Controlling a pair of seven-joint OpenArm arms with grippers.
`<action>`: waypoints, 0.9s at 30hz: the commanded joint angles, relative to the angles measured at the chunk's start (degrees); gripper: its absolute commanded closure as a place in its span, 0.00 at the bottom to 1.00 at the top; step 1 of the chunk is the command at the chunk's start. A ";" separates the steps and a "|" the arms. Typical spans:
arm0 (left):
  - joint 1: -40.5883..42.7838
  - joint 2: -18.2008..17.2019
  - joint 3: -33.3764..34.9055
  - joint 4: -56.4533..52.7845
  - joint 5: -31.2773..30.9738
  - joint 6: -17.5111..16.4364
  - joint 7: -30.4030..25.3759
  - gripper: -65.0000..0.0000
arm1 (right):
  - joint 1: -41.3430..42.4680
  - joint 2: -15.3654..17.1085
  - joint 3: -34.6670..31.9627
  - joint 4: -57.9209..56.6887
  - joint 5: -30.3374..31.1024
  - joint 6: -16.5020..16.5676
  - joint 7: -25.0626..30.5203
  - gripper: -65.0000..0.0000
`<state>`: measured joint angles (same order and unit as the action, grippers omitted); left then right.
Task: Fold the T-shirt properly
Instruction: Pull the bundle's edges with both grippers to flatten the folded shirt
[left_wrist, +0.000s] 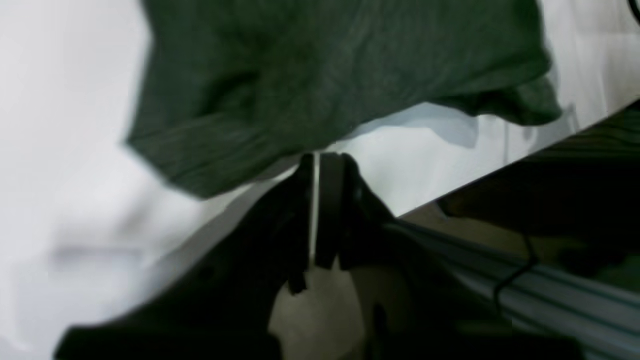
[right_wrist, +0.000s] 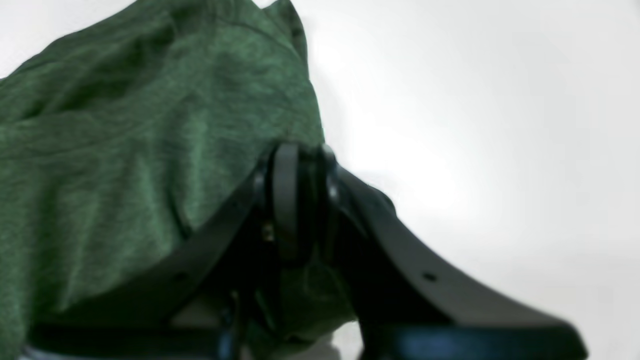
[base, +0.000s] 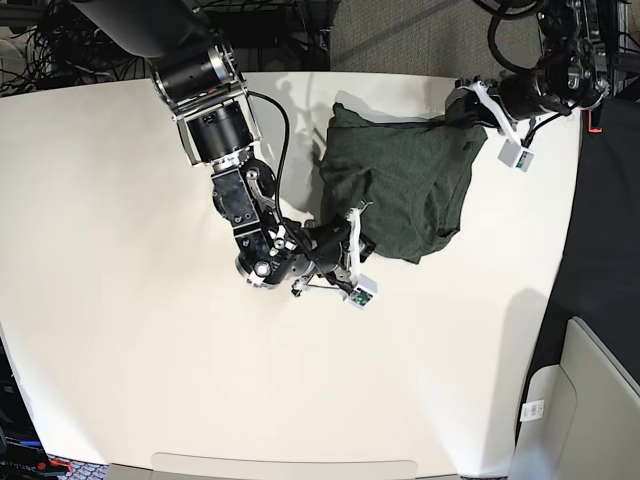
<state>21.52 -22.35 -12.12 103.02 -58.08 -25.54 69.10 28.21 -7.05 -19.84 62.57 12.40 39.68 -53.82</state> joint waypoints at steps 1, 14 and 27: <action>-0.46 -1.08 -0.06 0.41 -1.12 -0.35 -0.40 1.00 | 1.02 -0.47 0.01 0.78 0.74 0.32 0.94 0.93; -7.76 -1.08 3.11 -8.74 -0.24 -0.35 -0.57 1.00 | -4.43 2.52 0.10 7.63 0.74 0.32 -6.53 0.93; -17.52 -0.82 3.20 -11.73 8.90 -0.35 -0.57 1.00 | -12.87 8.15 0.19 24.42 1.18 0.32 -14.53 0.93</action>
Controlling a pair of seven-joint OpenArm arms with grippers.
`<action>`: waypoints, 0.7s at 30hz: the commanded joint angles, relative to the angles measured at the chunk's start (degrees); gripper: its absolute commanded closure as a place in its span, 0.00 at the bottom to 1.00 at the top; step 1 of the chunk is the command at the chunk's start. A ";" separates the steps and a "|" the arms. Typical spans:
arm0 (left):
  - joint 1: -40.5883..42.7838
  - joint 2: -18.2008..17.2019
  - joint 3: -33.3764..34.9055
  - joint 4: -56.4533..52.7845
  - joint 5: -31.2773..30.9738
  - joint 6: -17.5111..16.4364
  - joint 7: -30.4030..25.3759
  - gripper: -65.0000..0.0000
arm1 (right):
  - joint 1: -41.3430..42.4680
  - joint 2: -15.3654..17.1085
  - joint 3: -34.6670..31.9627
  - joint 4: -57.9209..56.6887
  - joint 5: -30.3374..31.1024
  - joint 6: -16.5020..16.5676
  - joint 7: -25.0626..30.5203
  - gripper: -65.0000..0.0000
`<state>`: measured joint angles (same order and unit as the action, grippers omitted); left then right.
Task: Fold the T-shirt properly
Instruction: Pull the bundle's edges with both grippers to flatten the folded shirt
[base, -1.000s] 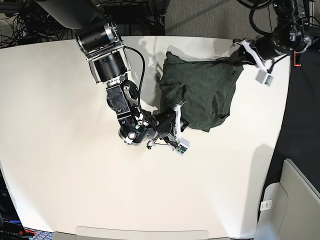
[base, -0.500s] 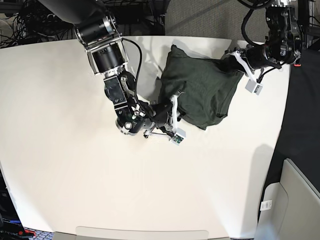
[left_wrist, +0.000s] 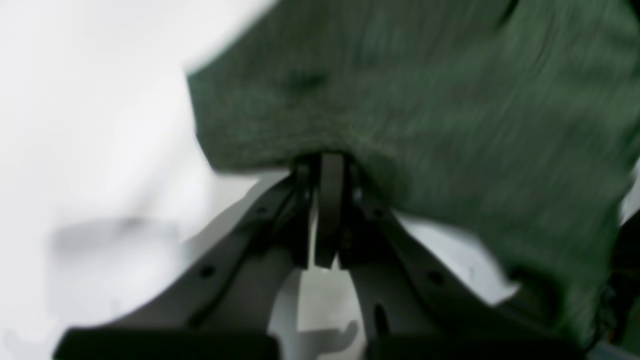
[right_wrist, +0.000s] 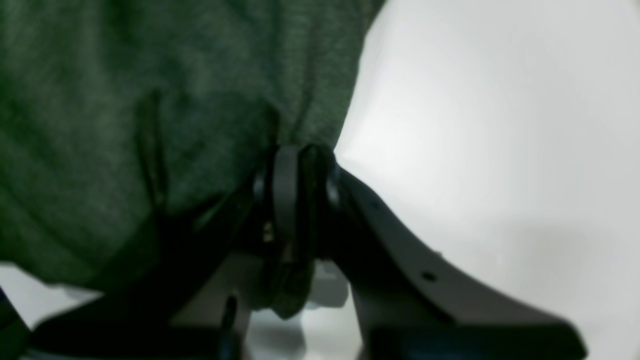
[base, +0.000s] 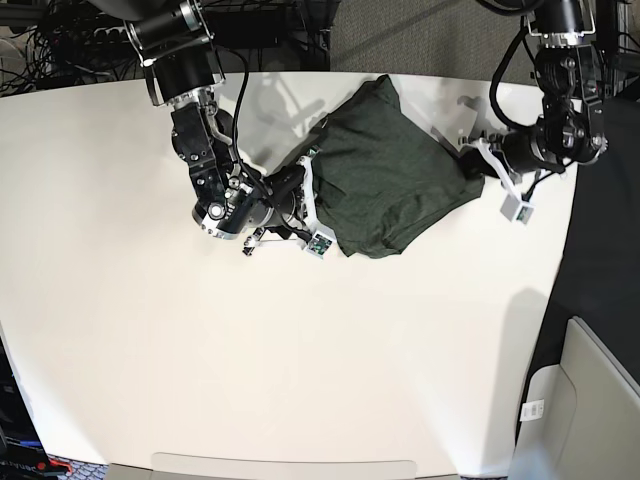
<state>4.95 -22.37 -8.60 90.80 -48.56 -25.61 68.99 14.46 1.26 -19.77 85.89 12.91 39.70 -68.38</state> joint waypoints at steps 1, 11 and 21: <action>-2.18 -0.53 -0.32 -0.83 -0.63 -0.28 -0.46 1.00 | 0.18 0.28 0.21 1.54 0.85 0.30 0.03 0.93; -12.12 0.00 9.70 -8.47 -0.63 -0.28 -5.74 1.00 | -4.39 4.06 0.30 7.70 8.32 0.30 0.03 0.93; -14.93 -0.27 14.71 -13.05 -0.54 -0.28 -13.12 1.00 | -9.05 6.79 0.30 14.29 8.32 0.30 0.03 0.93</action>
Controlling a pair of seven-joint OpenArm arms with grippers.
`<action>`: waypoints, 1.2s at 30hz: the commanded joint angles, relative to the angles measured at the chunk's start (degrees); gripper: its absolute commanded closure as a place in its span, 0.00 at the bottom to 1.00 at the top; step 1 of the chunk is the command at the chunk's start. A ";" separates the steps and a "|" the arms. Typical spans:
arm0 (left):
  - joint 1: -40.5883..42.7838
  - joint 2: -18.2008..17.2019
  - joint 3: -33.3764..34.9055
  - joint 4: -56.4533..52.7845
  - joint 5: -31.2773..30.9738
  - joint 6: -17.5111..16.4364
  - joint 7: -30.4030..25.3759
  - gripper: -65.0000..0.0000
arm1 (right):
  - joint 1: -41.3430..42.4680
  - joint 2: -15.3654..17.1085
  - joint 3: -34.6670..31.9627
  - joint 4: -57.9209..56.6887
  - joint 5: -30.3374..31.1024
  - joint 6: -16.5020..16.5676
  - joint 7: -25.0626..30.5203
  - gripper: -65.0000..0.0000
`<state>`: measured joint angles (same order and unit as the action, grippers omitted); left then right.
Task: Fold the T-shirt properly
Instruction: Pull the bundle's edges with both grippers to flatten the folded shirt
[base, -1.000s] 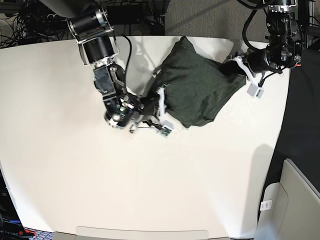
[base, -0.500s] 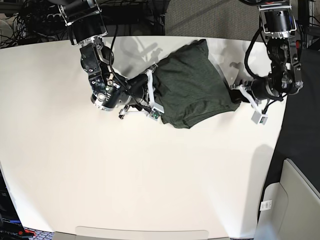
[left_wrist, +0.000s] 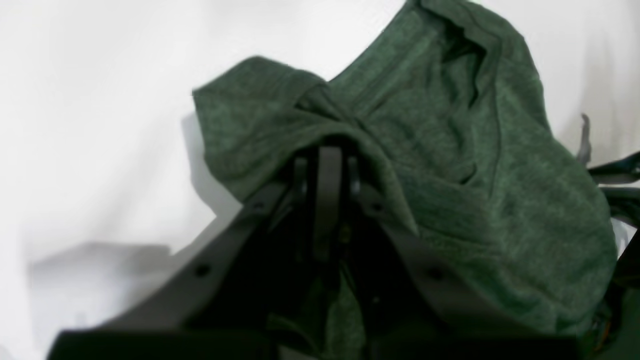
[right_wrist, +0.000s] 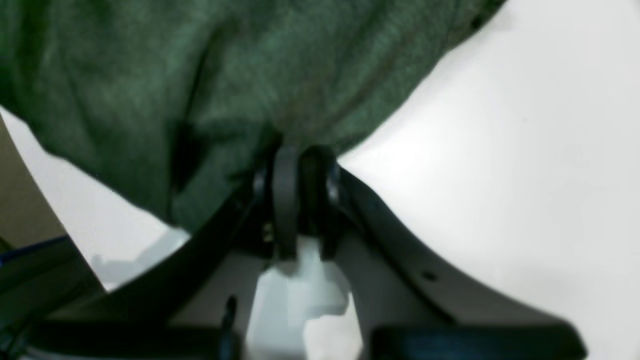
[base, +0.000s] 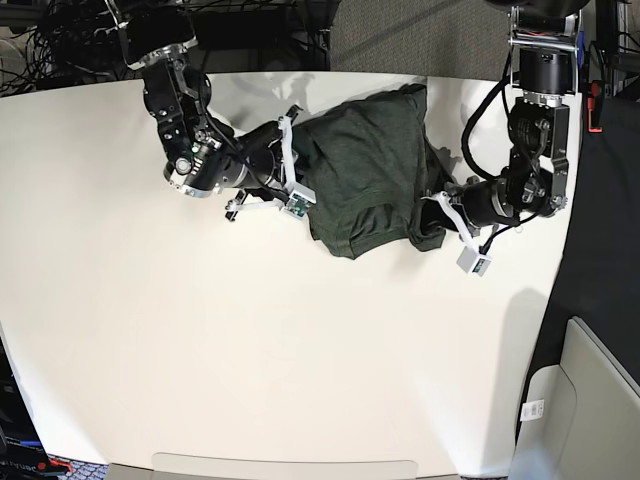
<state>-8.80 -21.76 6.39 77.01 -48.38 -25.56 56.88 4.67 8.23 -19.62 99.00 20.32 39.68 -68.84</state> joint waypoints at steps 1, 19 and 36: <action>-1.18 -0.97 -0.72 0.75 -0.72 -0.33 -1.01 1.00 | 0.39 0.43 0.14 1.70 0.91 0.32 0.40 0.93; 10.07 -10.46 -12.24 12.61 -0.72 -0.33 3.73 1.00 | 0.65 1.84 7.70 4.60 17.62 0.32 0.40 0.93; 15.43 -5.63 -17.60 15.87 -0.72 -0.33 5.32 1.00 | 7.69 -2.47 0.14 4.34 23.42 0.32 -4.70 0.93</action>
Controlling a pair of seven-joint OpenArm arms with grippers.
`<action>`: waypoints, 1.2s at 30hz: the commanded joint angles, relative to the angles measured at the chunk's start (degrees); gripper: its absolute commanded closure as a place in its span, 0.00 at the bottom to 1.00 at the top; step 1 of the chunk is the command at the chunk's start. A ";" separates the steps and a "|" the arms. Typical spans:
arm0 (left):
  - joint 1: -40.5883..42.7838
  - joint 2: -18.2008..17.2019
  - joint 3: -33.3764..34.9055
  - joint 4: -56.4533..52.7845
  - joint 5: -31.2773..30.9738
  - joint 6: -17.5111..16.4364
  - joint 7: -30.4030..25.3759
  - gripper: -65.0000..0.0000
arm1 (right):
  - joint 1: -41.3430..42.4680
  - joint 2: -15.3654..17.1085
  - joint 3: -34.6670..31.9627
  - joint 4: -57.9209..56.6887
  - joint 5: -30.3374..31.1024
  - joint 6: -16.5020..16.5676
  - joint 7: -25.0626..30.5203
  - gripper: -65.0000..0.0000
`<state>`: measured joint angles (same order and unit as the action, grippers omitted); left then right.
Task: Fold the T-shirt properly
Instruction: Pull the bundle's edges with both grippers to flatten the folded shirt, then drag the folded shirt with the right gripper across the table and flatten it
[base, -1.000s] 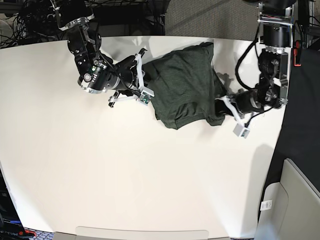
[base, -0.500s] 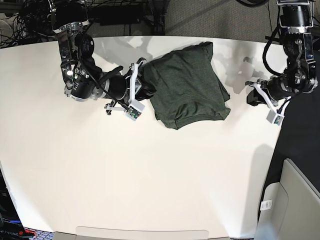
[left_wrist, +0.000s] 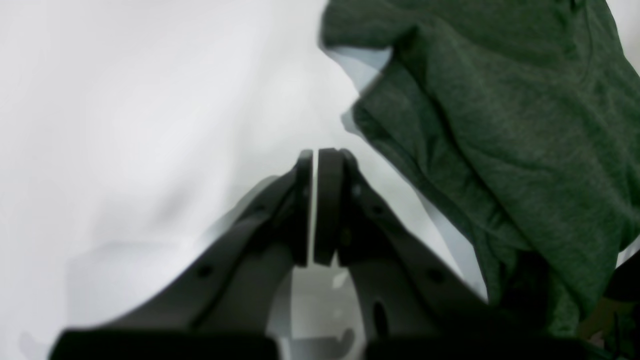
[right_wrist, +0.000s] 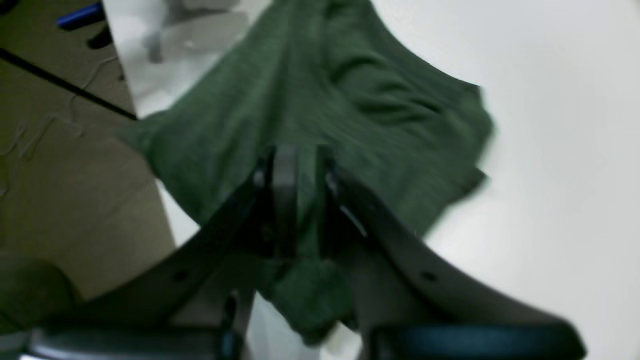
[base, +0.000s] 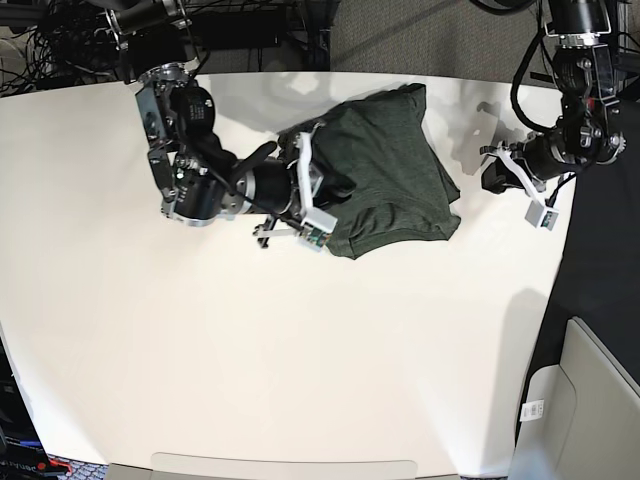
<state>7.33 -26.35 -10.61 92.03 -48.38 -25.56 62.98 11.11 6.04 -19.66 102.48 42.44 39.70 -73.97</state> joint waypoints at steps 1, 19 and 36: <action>-0.70 -1.04 -0.60 0.85 -0.72 -0.33 -0.78 1.00 | 1.76 -0.81 -0.78 0.86 1.30 0.30 -0.09 0.93; -0.70 0.81 -12.55 0.67 -0.72 -0.33 -1.22 1.00 | 9.24 -10.22 -20.74 -10.74 -3.80 0.30 -2.20 0.93; -2.72 2.57 -16.33 -2.93 -0.72 -0.33 -1.05 1.00 | 11.08 -10.48 -25.04 -21.38 -3.62 0.30 -5.54 0.93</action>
<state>5.65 -22.57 -26.63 88.25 -48.16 -25.56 62.83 20.97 -3.75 -44.93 80.44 38.22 39.90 -78.87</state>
